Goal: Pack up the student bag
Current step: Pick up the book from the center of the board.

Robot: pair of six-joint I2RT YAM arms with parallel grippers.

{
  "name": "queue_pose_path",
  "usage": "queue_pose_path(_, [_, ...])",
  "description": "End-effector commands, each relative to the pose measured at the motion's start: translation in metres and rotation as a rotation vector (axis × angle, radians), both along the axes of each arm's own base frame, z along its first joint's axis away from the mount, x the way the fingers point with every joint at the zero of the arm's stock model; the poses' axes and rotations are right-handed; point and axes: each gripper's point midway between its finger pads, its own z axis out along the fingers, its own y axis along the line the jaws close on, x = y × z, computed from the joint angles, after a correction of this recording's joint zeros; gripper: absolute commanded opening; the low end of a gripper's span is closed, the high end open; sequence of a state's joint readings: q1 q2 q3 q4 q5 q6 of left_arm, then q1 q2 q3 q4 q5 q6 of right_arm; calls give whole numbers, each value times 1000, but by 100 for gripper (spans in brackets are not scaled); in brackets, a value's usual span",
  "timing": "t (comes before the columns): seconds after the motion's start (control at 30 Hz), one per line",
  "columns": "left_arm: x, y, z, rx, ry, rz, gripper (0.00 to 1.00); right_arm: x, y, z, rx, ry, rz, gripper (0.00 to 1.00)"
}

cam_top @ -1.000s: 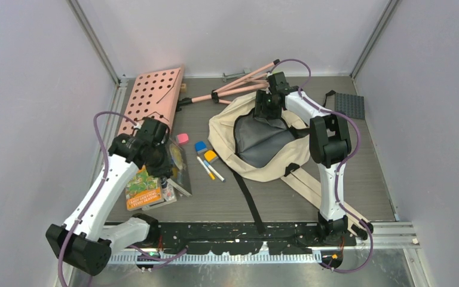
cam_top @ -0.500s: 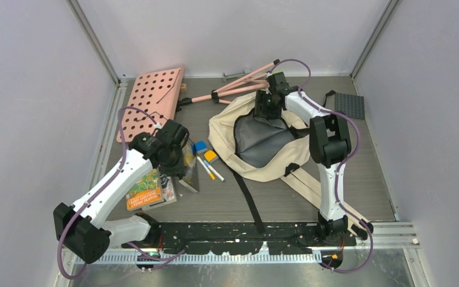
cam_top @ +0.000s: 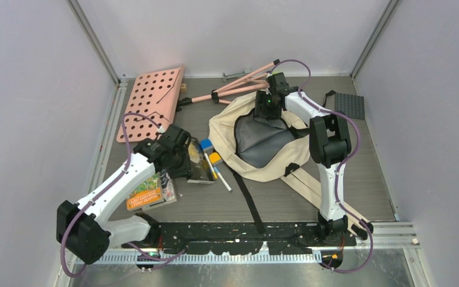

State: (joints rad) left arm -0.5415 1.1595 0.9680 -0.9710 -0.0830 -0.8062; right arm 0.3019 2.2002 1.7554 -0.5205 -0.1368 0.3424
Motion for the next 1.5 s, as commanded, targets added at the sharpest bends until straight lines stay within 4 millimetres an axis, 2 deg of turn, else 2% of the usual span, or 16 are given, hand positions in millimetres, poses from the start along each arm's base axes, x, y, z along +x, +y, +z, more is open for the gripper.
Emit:
queue_pose_path(0.0, [29, -19, 11, -76, -116, 12, 36, 1, 6, 14, 15, -32, 18, 68])
queue_pose_path(0.17, [41, -24, 11, -99, -154, 29, 37, 2, 6, 14, 11, -36, 20, 68])
queue_pose_path(0.43, [69, -36, 15, -151, -240, 93, 38, 1, 5, 13, 7, -30, 21, 68])
queue_pose_path(0.63, [89, -37, 21, -138, -297, 108, 40, 0, 5, 12, 5, -26, 23, 68])
queue_pose_path(0.8, [97, -37, 12, -160, -279, 149, 42, 0, 4, 11, 0, -26, 25, 68])
queue_pose_path(1.0, [111, -38, 10, -207, -293, 192, 47, 0, 3, 14, -8, -32, 28, 69])
queue_pose_path(1.1, [112, -35, 3, -209, -257, 223, 40, 1, 1, 18, -23, -39, 33, 69])
queue_pose_path(1.2, [108, -24, -2, -174, -212, 269, 24, 3, -3, 27, -47, -56, 36, 70])
queue_pose_path(1.27, [107, -15, 5, -142, -219, 295, 9, 3, -5, 33, -55, -65, 42, 71])
queue_pose_path(1.3, [107, -11, 11, -126, -232, 293, 1, 4, -4, 37, -52, -71, 45, 72])
queue_pose_path(1.47, [111, -7, 62, -118, -372, 189, 0, 6, -2, 45, -52, -70, 65, 73])
